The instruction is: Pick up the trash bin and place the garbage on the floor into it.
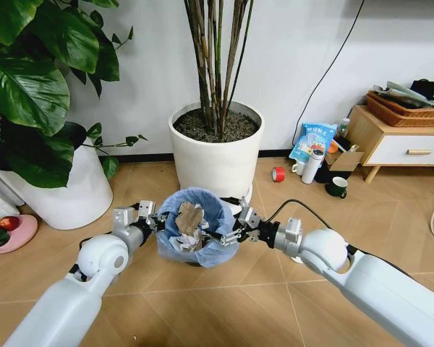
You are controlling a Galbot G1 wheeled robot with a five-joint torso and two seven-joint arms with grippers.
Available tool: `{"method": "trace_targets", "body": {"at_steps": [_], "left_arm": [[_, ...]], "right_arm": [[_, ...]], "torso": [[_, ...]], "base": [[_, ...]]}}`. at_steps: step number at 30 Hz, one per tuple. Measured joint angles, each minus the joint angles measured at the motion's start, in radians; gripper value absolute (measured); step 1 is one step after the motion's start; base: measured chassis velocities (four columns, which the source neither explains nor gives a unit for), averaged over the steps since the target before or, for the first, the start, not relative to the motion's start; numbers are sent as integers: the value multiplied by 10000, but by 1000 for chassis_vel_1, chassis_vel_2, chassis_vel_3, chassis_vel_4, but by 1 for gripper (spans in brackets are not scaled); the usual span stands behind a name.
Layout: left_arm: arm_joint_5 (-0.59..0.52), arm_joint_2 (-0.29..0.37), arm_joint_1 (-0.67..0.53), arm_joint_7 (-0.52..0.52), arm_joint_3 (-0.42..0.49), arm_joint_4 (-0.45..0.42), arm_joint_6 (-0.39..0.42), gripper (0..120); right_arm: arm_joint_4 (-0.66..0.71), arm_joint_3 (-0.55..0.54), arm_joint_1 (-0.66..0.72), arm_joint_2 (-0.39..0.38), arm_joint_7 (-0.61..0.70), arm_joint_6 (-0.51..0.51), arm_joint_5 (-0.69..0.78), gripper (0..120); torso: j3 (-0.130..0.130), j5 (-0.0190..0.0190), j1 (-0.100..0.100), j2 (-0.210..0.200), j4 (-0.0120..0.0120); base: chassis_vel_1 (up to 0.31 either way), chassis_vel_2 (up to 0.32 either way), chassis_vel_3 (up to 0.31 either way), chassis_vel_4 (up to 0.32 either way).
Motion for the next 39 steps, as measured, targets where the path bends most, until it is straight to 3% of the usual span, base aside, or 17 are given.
{"method": "trace_targets", "body": {"at_steps": [4, 5, 7, 9, 13, 26, 33, 39], "left_arm": [[1, -8, 12, -25, -6, -10, 0, 0], [2, -6, 45, -38, -22, -39, 0, 0], [2, -6, 45, -38, -22, -39, 0, 0], [2, 40, 148, -54, -146, -150, 0, 0], [2, 104, 267, -65, -336, -280, 0, 0], [-12, 185, 400, -45, -514, -513, 0, 0], [-28, 299, 451, -25, -497, -648, -1, 0], [-41, 348, 480, -15, -457, -703, -1, 0]], "right_arm": [[36, 418, -220, 137, 1644, -448, 652, 100], [43, 593, -303, 201, 2558, -748, 1058, 100], [43, 593, -303, 201, 2558, -748, 1058, 100], [-56, 907, -438, 336, 3932, -1308, 2228, 100], [-536, 1197, -557, 561, 4576, -1670, 3141, 100], [-3872, 2551, -1672, 1190, 4182, -1856, 2614, 100], [-7321, 2959, -1675, 1864, 3218, -1202, 1229, 100], [-8911, 3078, -1408, 2190, 2941, -904, 990, 100]], "torso": [[0, 2, 0, 0, 2], [0, 0, 0, 0, 2], [0, 0, 0, 0, 2], [0, -3, 0, 0, 1], [0, 2, 0, 1, 4], [1, 2, 0, 0, -1], [1, 4, 0, 0, 1], [1, 2, 0, 0, 0]], "base": [[0, 0, 0, 0], [0, 0, 0, 0], [0, 0, 0, 0], [0, 0, 0, 0], [0, 0, 0, 0], [0, 0, 0, 0], [0, 0, 0, 0], [0, 0, 0, 0]]}}
